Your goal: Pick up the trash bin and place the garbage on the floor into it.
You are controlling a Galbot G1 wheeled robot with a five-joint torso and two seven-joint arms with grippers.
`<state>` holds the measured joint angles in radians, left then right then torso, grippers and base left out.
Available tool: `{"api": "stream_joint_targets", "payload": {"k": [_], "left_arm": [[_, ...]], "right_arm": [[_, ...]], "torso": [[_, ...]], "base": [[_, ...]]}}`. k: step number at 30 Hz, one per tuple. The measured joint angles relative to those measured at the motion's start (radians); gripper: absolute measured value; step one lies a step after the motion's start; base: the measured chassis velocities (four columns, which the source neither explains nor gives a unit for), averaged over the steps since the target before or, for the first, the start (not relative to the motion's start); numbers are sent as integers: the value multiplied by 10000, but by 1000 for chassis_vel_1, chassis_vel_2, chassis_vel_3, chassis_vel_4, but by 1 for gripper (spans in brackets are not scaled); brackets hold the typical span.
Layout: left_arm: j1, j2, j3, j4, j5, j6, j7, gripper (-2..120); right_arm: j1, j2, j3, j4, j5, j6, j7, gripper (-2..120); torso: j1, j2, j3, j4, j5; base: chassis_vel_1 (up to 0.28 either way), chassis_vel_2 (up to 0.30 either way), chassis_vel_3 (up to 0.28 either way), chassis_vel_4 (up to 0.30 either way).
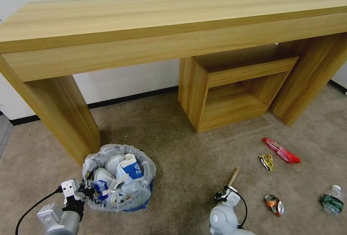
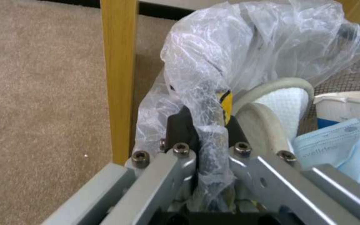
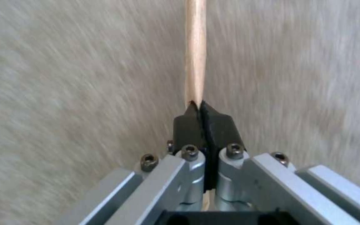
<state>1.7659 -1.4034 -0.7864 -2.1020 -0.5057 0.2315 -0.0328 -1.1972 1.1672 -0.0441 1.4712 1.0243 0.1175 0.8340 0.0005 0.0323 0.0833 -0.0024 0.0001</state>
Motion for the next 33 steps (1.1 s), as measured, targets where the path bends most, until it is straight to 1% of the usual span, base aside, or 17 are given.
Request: {"api": "stream_joint_targets", "payload": {"k": [1, 2, 5, 6, 10, 12, 13, 14, 15, 16, 21, 24, 25, 29, 30, 31, 33], "left_arm": [[1, -5, -1, 7, 6, 0, 0, 3], [1, -5, -1, 7, 6, 0, 0, 3], [-1, -15, 6, 12, 22, -7, 5, 3], [-1, -15, 6, 12, 22, -7, 5, 3], [11, -19, 21, -9, 51, -11, 6, 3], [36, -15, 32, -84, 68, -12, 8, 3], [36, -15, 32, -84, 68, -12, 8, 3], [53, -11, 41, -147, 68, -12, 10, 3], [116, 7, 42, -264, 77, -2, 9, 3], [114, 25, 74, -289, 82, 13, 9, 3], [-53, 160, 197, -280, 60, 97, -7, 3], [-227, 315, 327, -211, 8, 153, -19, 3], [-215, 352, 338, -190, -3, 159, -17, 3], [-149, 381, 319, -206, -8, 161, -13, 3], [-119, 399, 286, -291, -42, 163, -13, 3], [-119, 399, 286, -291, -42, 163, -13, 3], [-106, 400, 259, -373, -71, 177, -16, 3]], "right_arm": [[-76, -316, -30, 347, -123, 127, -174, 0], [-76, -316, -30, 347, -123, 127, -174, 0], [-92, -1168, -197, 1392, -513, 606, -771, 0], [-92, -1168, -197, 1392, -513, 606, -771, 0], [219, -1918, -496, 2554, -914, 1085, -1543, 0], [853, -2410, -1071, 3260, -1100, 1394, -2113, 0], [853, -2410, -1071, 3260, -1100, 1394, -2113, 0], [1345, -2684, -1503, 3525, -1156, 1553, -2393, 0], [2561, -3294, -2529, 3988, -1161, 1855, -3152, 0], [3202, -3554, -2996, 4204, -1156, 1993, -3525, 0], [3779, -3836, -3317, 4542, -1149, 2145, -4014, 0], [4178, -4011, -3497, 4808, -1144, 2332, -4464, 0], [4544, -4014, -3946, 4852, -1093, 2539, -4858, 0], [5453, -3920, -4749, 4885, -1007, 2864, -5478, 0], [6145, -3777, -5525, 4875, -954, 3145, -5895, 0], [6145, -3777, -5525, 4875, -954, 3145, -5895, 0], [7127, -3482, -6794, 4732, -1004, 3503, -6328, 0]], "torso": [[0, 0, 0, 0, 1], [0, 0, 0, 0, 1], [0, 0, 0, -1, 0], [0, 0, 0, -1, 0], [0, 0, 0, 0, -4], [0, 0, 0, -1, -1], [0, 0, 0, -1, -1], [0, 0, 0, 2, -2], [1, 1, 0, 3, -2], [1, 0, 1, 5, -2], [1, 0, 1, 6, 0], [1, 1, 0, -3, -8], [2, -1, 1, -14, -3], [1, 0, 0, 2, -1], [1, 0, 1, 6, -5], [1, 0, 1, 6, -5], [1, 0, 1, 1, -2]], "base": [[0, 0, 0, 0], [0, 0, 0, 0], [0, 0, 0, 0], [0, 0, 0, 0], [0, 0, 0, 0], [0, 0, 0, 0], [0, 0, 0, 0], [0, 0, 0, 0], [0, 0, 0, 0], [0, 0, 0, 0], [0, 0, 0, 0], [0, 0, 0, 0], [0, 0, 0, 0], [0, 0, 0, 0], [0, 0, 0, 0], [0, 0, 0, 0], [0, 0, 0, 0]]}}
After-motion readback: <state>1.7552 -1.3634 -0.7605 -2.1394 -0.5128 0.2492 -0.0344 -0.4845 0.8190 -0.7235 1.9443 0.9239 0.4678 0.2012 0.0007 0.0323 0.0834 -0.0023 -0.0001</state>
